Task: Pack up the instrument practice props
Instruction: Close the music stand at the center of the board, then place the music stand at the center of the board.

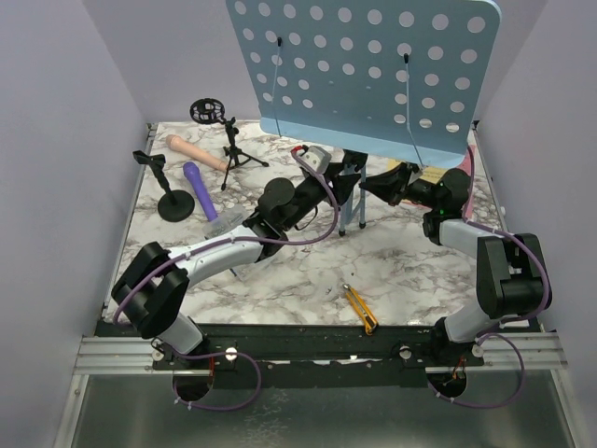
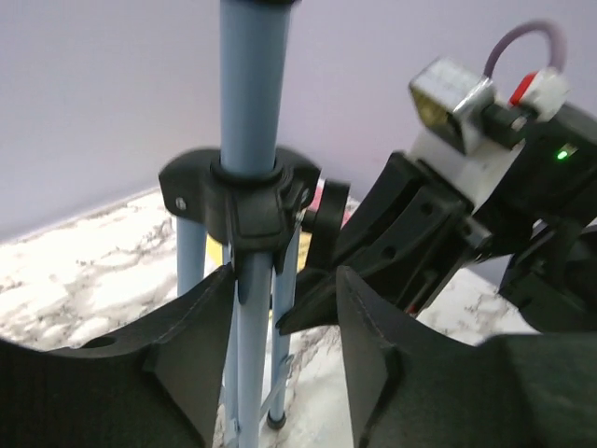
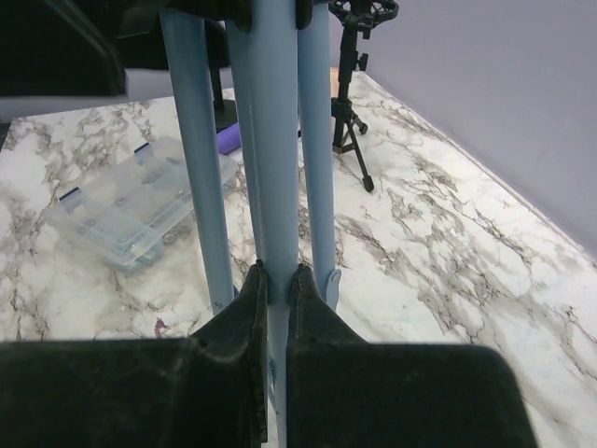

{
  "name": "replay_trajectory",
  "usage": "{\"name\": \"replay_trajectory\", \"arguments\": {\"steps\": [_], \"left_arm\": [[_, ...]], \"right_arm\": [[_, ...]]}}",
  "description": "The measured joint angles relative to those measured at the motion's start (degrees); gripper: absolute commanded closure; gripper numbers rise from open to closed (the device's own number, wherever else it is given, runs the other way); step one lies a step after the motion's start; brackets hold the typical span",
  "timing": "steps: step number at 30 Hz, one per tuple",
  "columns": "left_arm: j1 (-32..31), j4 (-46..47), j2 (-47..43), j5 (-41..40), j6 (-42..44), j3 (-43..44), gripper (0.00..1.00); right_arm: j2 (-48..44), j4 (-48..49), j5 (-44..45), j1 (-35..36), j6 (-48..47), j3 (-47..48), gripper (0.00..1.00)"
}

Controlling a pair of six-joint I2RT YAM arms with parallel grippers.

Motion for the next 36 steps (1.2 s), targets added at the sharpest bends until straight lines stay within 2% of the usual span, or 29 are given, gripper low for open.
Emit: {"name": "replay_trajectory", "arguments": {"steps": [4,15,25,36], "left_arm": [[0.0,2.1,-2.5,0.0,-0.5,-1.2,0.3],[1.4,2.4,-7.0,0.0,-3.0,-7.4,0.01],[5.6,8.3,-8.3,1.6,-11.1,-10.3,0.01],[6.3,16.4,-5.5,4.3,-16.5,-8.9,0.02]], "right_arm": [[0.0,-0.2,0.0,0.1,-0.4,0.1,1.0],[0.0,-0.9,-0.1,0.3,-0.6,0.4,1.0],[0.0,-2.0,-0.6,0.3,-1.4,0.9,1.0],[0.3,-2.1,-1.0,0.3,-1.4,1.3,1.0]]}}
